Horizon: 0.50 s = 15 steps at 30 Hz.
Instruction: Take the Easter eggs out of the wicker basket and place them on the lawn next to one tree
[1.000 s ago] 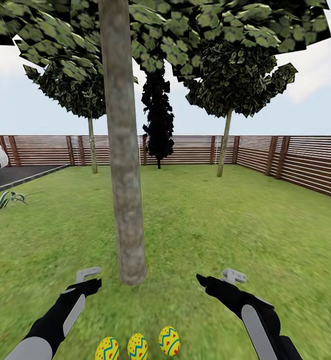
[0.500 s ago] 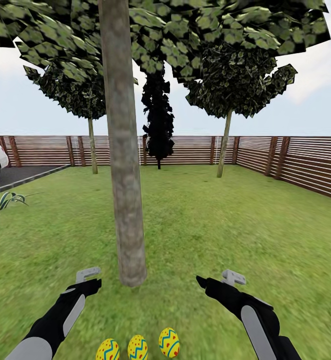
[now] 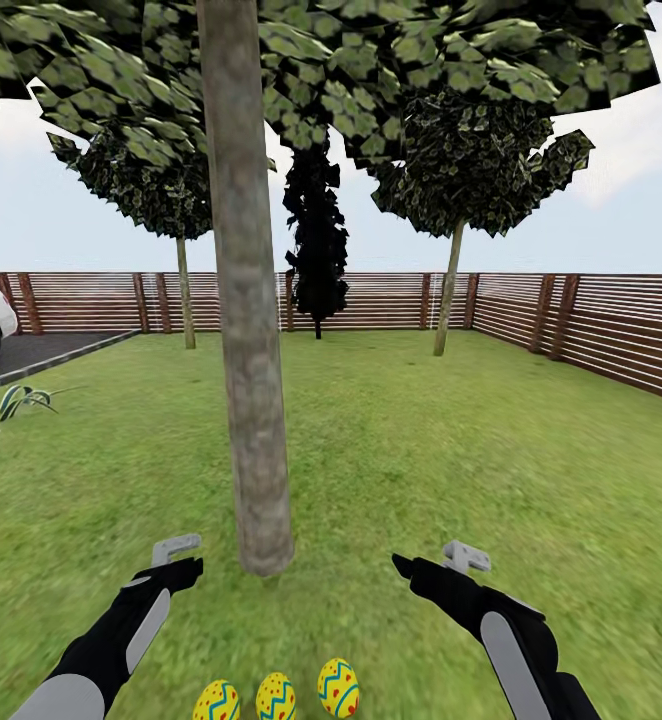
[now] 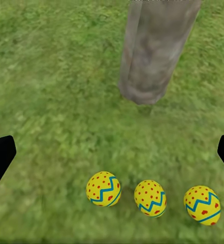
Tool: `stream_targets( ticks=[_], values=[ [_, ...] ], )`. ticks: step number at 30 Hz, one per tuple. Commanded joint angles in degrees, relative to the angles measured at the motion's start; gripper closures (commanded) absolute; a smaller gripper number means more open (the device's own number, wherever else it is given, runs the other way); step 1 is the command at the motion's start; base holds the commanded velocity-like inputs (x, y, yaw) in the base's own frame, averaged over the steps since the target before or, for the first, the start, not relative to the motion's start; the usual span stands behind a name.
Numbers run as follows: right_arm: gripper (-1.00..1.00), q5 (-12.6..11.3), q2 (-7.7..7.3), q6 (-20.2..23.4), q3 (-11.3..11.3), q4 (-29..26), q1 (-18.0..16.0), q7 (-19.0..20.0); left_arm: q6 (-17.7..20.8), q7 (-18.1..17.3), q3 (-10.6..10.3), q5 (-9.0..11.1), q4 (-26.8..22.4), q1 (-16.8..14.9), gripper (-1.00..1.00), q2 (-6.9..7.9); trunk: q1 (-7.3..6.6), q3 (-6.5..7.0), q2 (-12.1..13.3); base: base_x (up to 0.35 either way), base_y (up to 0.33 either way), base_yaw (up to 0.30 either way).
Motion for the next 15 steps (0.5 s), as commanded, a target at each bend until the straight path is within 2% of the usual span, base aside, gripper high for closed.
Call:
stream_targets(
  ticks=[1,15],
  values=[
    [-1.00,-0.6,0.01,0.2,0.0,0.0,-0.1,-0.6,0.3,0.3,-0.1,0.6,-0.1,0.0,-1.00,0.02,-0.22,0.10,0.4,0.000,0.000,0.000],
    [-1.00,-0.8,-0.07,0.1,0.0,1.0,-0.1,-0.5,0.2,0.2,-0.1,0.8,-0.1,0.0,-1.00,0.02,-3.29,2.61,6.0,0.000,0.000,0.000]
  ],
)
